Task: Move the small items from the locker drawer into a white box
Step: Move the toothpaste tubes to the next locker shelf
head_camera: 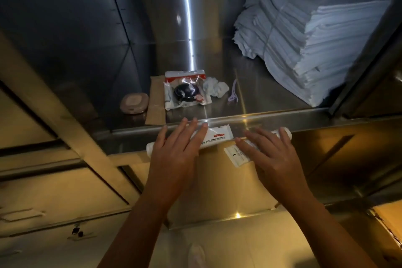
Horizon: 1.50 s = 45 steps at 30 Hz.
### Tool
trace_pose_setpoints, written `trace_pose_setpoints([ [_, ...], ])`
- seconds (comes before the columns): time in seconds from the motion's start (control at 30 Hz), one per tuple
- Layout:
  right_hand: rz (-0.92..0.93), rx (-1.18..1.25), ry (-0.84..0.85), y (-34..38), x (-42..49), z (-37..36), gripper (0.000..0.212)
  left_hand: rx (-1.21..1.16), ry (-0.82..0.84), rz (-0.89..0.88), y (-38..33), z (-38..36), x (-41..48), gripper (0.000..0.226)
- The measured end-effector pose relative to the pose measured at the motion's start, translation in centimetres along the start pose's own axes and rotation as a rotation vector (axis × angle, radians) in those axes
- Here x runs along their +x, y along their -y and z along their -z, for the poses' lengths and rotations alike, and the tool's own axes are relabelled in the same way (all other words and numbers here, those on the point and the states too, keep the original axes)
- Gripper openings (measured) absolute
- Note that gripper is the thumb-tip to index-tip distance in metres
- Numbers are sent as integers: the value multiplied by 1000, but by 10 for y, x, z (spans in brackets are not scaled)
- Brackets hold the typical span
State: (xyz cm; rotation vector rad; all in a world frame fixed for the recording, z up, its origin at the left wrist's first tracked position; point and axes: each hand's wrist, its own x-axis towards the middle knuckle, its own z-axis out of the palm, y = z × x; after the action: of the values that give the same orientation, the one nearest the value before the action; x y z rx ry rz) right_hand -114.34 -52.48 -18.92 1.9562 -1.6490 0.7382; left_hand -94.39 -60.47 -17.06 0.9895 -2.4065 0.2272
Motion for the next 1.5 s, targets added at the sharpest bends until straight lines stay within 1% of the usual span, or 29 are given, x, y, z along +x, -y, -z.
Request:
trace_pose_setpoints([
  [0.17, 11, 15, 26, -11, 56, -41, 39, 7, 1, -3, 47, -17, 47, 53],
  [0.23, 14, 32, 51, -15, 72, -53, 40, 6, 17, -11, 61, -24, 61, 53],
  [0.4, 54, 62, 42, -25, 101, -74, 43, -1, 63, 26, 81, -36, 91, 48],
  [0.47, 79, 73, 45, -30, 111, -80, 37, 1, 42, 30, 85, -42, 100, 48],
  [0.5, 85, 85, 60, -34, 117, -83, 34, 2, 37, 34, 88, -47, 106, 50],
  [0.53, 90, 94, 83, -37, 122, -87, 35, 13, 44, 48, 91, -53, 111, 60],
  [0.6, 104, 106, 113, -44, 133, -95, 34, 52, 95, 88, 98, -62, 123, 78],
  [0.67, 130, 117, 111, -50, 145, -103, 32, 77, 190, 140, 102, -67, 134, 83],
  [0.8, 196, 175, 91, -55, 167, -117, 33, 138, 310, 194, 110, -81, 152, 85],
  [0.9, 237, 224, 119, -59, 178, -127, 34, 158, 361, 254, 113, -88, 163, 81],
  [1.03, 289, 253, 165, -65, 188, -138, 33, 124, 442, 326, 116, -89, 173, 84],
  [1.13, 286, 294, 196, -65, 191, -145, 32, 28, 478, 385, 120, -88, 176, 86],
  [1.2, 244, 308, 225, -64, 192, -149, 41, -36, 491, 412, 123, -86, 174, 78],
  [1.27, 214, 311, 245, -64, 193, -150, 46, -64, 522, 403, 123, -86, 172, 66],
  [1.3, 210, 312, 254, -65, 193, -150, 47, -75, 544, 398, 123, -87, 171, 63],
  [1.37, 205, 317, 275, -66, 193, -149, 47, -95, 566, 399, 121, -87, 170, 60],
  [1.5, 154, 332, 331, -68, 191, -143, 42, -93, 543, 411, 121, -86, 169, 56],
])
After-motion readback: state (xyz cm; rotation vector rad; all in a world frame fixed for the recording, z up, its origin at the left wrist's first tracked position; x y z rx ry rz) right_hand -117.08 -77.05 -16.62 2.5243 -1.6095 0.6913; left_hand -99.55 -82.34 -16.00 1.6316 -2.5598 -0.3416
